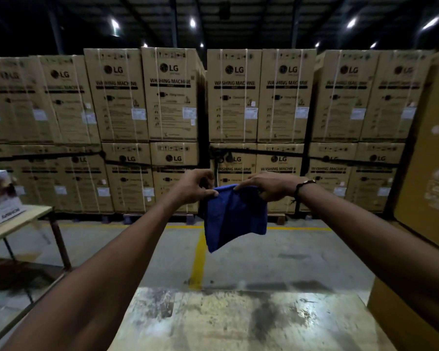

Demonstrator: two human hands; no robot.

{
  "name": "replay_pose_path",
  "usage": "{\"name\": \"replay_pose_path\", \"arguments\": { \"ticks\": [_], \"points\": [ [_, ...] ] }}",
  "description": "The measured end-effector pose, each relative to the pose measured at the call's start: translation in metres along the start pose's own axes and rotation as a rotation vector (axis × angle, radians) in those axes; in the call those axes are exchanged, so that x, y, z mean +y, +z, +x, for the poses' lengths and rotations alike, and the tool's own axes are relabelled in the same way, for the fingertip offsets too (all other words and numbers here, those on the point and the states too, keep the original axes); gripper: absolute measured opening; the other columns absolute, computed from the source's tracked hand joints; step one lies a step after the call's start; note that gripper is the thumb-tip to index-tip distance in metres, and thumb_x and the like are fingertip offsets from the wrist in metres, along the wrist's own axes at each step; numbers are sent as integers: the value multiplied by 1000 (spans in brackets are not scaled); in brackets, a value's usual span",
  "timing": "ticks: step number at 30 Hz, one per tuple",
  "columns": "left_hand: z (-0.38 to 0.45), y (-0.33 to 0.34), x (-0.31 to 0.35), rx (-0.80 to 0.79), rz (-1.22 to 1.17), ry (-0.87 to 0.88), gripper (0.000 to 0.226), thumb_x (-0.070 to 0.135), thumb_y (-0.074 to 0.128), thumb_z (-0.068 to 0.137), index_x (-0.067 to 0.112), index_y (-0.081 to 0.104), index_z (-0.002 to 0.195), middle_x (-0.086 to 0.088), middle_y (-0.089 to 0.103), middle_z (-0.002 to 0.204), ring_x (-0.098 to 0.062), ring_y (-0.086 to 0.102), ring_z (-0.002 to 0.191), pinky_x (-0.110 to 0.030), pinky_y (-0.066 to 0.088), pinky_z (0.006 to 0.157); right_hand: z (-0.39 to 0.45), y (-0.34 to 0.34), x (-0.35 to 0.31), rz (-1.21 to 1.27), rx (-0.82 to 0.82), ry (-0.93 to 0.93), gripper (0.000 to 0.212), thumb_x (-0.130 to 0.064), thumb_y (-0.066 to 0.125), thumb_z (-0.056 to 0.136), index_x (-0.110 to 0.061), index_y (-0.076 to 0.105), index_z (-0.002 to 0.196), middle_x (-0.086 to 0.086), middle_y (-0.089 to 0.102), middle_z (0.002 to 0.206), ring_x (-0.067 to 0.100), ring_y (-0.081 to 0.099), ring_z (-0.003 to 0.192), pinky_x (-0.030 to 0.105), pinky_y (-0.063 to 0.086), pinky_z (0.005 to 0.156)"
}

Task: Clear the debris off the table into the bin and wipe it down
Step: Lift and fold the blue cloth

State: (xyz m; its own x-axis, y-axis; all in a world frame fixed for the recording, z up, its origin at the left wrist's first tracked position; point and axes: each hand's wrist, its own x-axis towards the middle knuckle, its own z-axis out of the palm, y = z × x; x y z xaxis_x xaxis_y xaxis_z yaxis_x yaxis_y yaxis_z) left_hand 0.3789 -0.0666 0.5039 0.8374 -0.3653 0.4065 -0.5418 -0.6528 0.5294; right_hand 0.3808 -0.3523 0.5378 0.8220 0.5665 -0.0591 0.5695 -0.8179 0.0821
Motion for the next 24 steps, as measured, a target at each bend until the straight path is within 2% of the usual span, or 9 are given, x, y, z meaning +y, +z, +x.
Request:
{"name": "replay_pose_path", "arguments": {
  "ticks": [4,9,12,14,17,18,20,22,24],
  "points": [
    [8,-2,9,-112,44,69,17,19,81,91,35,78,93,7,67,117,-18,67,103,-46,62,88,8,-2,-6,24,13,42,70,-9,54,97,-42,41,158,2,55,139,19,48,121,40,44,100],
    [16,-4,23,-152,54,134,8,17,79,92,22,82,96,8,65,124,-12,67,108,-43,60,97,14,-5,-11,70,74,62,63,-11,54,101,-37,44,158,4,57,143,24,52,126,36,40,99],
    [16,-10,35,-237,-25,125,19,14,72,87,16,82,103,4,62,129,-13,64,118,-36,56,104,10,-8,-14,83,101,65,63,-7,53,102,-34,43,158,6,57,145,25,53,127,37,41,99],
    [15,-10,42,-283,-16,133,26,8,72,88,14,80,112,4,60,134,-13,62,122,-31,56,103,7,-8,-13,145,135,68,61,-6,53,102,-34,46,156,7,59,142,19,53,115,34,44,93],
    [13,-4,44,-247,66,175,35,-7,67,91,14,77,117,6,61,135,-9,62,123,-22,57,100,5,-2,-9,291,215,72,58,-7,54,102,-41,50,149,4,63,136,14,62,101,32,57,81],
    [11,-1,45,-220,74,190,35,-8,66,91,14,77,117,7,61,132,-7,62,120,-17,56,97,4,1,-7,318,243,73,57,-8,55,102,-43,51,147,3,65,134,14,65,100,35,61,81],
    [9,3,44,-177,64,217,30,-5,68,92,12,76,115,11,62,124,-2,63,114,-10,54,92,2,8,-6,379,294,70,54,-9,57,103,-43,52,144,0,67,130,10,66,99,29,61,78],
    [9,7,44,-143,64,237,23,1,71,93,12,76,113,11,63,119,-2,65,109,-14,56,91,0,15,-7,456,354,81,51,-11,61,103,-42,53,143,-2,67,125,10,66,103,25,59,77],
    [9,9,45,-120,67,235,20,5,73,94,11,75,112,7,66,116,-7,67,106,-24,60,91,-1,22,-9,508,436,110,48,-14,66,102,-39,56,142,-3,67,119,12,67,104,30,61,82]
  ]
}}
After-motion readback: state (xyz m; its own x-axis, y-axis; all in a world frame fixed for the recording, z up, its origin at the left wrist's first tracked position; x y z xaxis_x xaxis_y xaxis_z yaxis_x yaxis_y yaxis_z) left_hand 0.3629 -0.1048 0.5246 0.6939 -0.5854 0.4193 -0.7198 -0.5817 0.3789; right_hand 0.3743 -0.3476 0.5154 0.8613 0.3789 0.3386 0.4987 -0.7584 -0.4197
